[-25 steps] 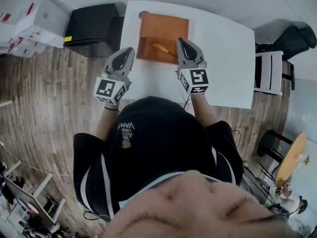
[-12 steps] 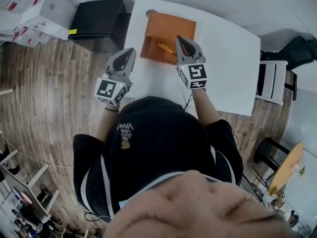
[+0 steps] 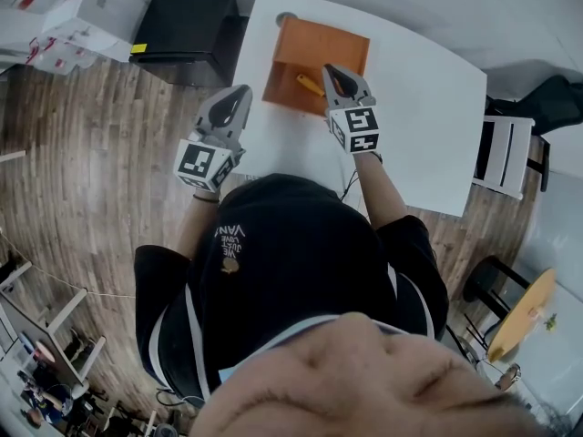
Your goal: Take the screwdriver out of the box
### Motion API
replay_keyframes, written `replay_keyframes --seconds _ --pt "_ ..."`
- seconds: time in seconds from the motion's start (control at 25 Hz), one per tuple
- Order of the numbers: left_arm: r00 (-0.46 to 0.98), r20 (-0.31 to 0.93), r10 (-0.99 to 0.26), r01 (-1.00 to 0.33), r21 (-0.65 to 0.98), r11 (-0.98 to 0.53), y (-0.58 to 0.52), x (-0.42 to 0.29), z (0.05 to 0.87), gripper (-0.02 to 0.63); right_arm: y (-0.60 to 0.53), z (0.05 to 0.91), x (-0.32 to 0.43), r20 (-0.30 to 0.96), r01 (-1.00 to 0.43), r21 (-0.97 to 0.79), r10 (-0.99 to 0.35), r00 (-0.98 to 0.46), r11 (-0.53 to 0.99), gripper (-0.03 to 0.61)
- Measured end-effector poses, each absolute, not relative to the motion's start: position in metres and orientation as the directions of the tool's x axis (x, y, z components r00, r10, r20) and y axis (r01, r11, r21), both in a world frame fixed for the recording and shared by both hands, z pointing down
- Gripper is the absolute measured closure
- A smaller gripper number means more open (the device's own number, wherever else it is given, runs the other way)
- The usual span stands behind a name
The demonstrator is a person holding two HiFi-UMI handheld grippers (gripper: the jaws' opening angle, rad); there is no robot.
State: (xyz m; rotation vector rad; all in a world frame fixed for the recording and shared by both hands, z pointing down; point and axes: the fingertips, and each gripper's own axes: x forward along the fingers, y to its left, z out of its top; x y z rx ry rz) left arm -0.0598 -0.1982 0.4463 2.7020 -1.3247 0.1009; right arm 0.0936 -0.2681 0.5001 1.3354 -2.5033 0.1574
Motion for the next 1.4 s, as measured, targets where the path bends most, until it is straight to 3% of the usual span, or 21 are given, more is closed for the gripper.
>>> replay_keyframes --seconds 0.68,1.04,1.4 --pt "0.608 0.135 -0.783 -0.794 0.106 -0.598 -0.204 -0.063 0.457 0.597 -0.272 0.581 0.097 0.549 -0.77 0.059 -0.665 -0.506 0.635 0.566" --pt "0.606 0.143 -0.783 -0.796 0.118 -0.594 -0.205 -0.066 0.462 0.597 -0.263 0.622 0.088 0.706 -0.71 -0.009 -0.499 -0.503 0.704 0.565" --pt "0.603 0.139 -0.786 -0.798 0.124 -0.59 -0.207 -0.068 0.464 0.595 -0.258 0.643 0.085 0.773 -0.669 -0.008 -0.42 -0.476 0.743 0.565"
